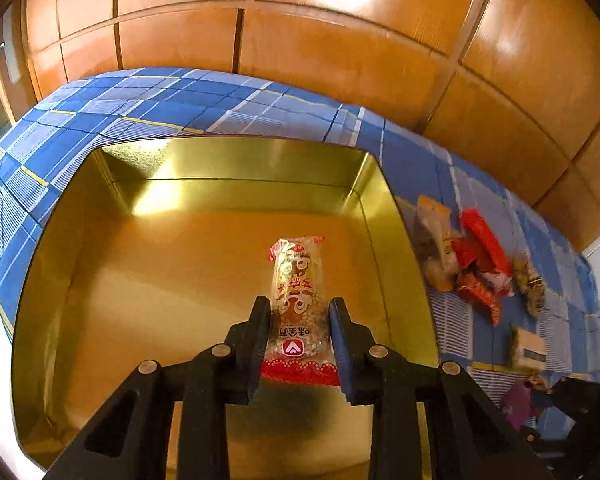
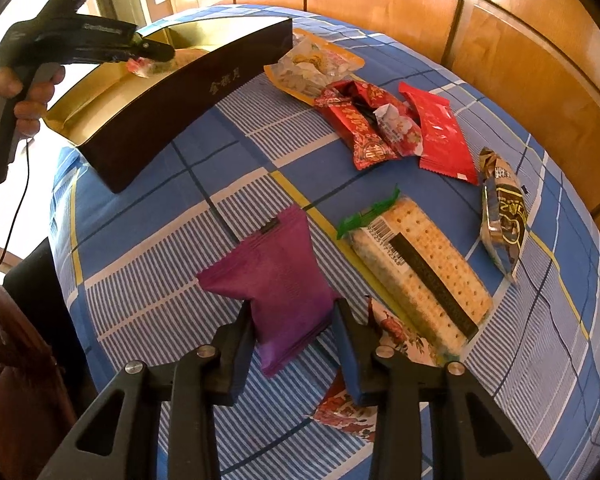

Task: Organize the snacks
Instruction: 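Carry the wafer roll with the left gripper into the gold tray and release, then drop the purple pouch into the tray with the right gripper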

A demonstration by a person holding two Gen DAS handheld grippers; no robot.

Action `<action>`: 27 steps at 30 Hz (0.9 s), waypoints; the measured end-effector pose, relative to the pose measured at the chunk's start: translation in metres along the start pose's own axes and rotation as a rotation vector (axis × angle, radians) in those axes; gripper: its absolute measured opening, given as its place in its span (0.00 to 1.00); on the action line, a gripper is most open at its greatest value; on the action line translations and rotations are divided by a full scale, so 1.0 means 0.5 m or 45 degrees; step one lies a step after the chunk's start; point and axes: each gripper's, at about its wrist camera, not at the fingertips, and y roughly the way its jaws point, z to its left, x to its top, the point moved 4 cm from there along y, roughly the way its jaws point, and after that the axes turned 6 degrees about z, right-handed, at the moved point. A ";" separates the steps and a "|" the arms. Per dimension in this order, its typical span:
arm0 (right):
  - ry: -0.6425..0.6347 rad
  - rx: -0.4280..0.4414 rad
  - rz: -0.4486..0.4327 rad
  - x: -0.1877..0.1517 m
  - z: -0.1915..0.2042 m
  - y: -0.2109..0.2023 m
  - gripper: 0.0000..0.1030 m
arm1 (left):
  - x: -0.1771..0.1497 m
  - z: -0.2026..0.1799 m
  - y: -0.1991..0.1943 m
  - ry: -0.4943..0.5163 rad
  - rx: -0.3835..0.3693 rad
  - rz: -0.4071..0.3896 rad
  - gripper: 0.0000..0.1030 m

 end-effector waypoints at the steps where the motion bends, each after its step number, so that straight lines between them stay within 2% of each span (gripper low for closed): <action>1: 0.011 -0.003 0.001 0.000 0.000 0.000 0.36 | -0.006 0.003 -0.004 -0.010 -0.008 0.001 0.31; 3: 0.039 -0.009 0.002 0.003 -0.001 0.000 0.36 | -0.020 0.013 -0.018 -0.037 -0.030 -0.009 0.41; 12: 0.180 -0.041 -0.035 0.021 0.010 -0.010 0.31 | -0.098 0.051 -0.074 -0.017 0.095 -0.053 0.41; 20: 0.312 0.065 -0.164 0.087 0.027 -0.050 0.31 | -0.122 0.072 -0.113 -0.014 0.166 -0.122 0.41; 22: 0.316 0.092 -0.183 0.105 0.040 -0.054 0.31 | -0.124 0.072 -0.116 -0.013 0.171 -0.128 0.46; 27: 0.305 0.135 -0.221 0.138 0.079 -0.071 0.31 | -0.133 0.071 -0.124 -0.005 0.201 -0.143 0.48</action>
